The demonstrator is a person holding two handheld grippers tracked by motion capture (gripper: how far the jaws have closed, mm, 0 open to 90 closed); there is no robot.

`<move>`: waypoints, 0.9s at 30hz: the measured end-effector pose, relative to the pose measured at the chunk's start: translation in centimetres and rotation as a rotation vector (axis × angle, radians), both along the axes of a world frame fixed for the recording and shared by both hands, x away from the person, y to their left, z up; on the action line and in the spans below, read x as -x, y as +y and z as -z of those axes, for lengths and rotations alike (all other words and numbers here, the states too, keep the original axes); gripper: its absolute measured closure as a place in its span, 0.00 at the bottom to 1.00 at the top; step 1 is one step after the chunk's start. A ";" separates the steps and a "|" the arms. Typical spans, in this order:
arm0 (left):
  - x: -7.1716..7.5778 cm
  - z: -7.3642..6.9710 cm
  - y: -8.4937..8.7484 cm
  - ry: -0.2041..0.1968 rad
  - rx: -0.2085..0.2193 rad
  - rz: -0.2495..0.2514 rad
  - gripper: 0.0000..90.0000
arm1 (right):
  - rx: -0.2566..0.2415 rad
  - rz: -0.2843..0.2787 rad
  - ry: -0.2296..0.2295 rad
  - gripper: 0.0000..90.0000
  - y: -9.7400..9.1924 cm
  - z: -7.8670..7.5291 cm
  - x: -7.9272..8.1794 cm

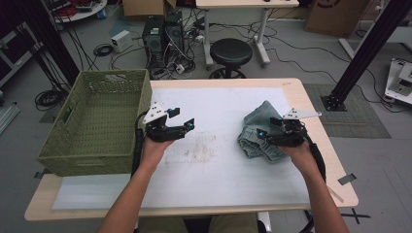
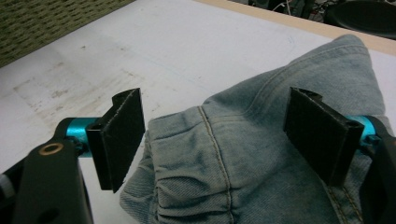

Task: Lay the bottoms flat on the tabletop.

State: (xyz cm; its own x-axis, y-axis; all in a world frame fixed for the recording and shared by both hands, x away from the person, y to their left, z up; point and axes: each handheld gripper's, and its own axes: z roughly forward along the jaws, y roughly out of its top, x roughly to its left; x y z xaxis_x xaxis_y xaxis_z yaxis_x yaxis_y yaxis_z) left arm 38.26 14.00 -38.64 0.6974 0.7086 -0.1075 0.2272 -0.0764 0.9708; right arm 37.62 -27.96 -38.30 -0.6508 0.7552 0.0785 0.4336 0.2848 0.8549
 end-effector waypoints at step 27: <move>0.1 3.1 -0.5 0.075 -0.025 0.031 0.29 | 0.156 0.253 0.072 0.23 -1.4 3.0 -4.3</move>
State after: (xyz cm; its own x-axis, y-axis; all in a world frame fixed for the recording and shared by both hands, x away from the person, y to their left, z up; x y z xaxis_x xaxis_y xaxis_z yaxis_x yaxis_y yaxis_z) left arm 38.19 13.47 -41.71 0.7096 0.6901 -0.1426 0.2966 -0.1089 0.9488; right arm 41.96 -29.32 -41.28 -0.4376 0.8991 -0.0121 0.5653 0.2856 0.7738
